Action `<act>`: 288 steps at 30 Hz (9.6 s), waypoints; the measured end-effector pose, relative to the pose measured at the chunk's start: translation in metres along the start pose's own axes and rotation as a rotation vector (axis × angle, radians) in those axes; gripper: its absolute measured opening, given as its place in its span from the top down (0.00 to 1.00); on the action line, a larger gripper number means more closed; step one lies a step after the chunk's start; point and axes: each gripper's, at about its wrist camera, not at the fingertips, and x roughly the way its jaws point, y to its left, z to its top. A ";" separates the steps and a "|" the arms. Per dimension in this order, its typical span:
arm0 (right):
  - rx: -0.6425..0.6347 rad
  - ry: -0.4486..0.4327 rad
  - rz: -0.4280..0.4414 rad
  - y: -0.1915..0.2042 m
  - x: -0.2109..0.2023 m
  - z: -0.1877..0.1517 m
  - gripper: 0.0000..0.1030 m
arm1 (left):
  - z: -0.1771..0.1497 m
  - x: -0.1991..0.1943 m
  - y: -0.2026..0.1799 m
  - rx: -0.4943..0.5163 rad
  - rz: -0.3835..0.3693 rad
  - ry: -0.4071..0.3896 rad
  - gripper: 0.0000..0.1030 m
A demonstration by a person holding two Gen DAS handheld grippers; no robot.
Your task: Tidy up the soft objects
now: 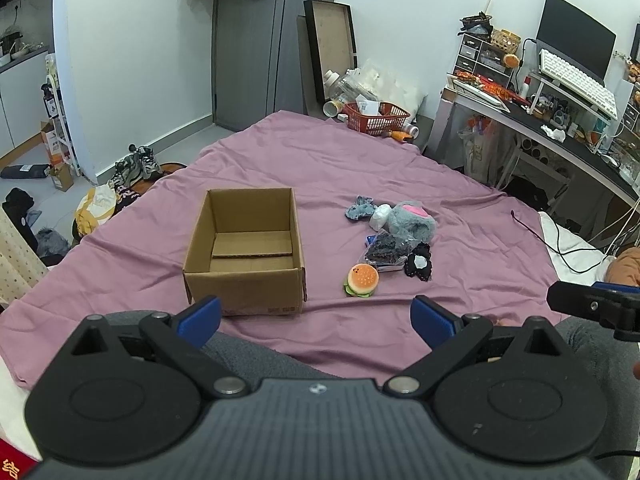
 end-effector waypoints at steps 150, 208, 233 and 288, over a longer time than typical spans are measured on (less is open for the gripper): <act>0.556 0.260 0.104 -0.165 0.291 0.024 0.68 | 0.015 0.283 -0.072 -0.125 0.052 0.235 0.56; 0.209 0.150 0.363 0.029 0.279 0.053 0.67 | 0.046 0.229 0.095 -0.368 0.154 0.130 0.55; 0.119 0.171 0.408 0.080 0.289 0.052 0.56 | 0.041 0.233 0.127 -0.384 0.153 0.147 0.38; 0.622 0.148 0.235 -0.128 0.243 0.040 0.36 | 0.066 0.228 -0.051 -0.235 0.111 0.089 0.21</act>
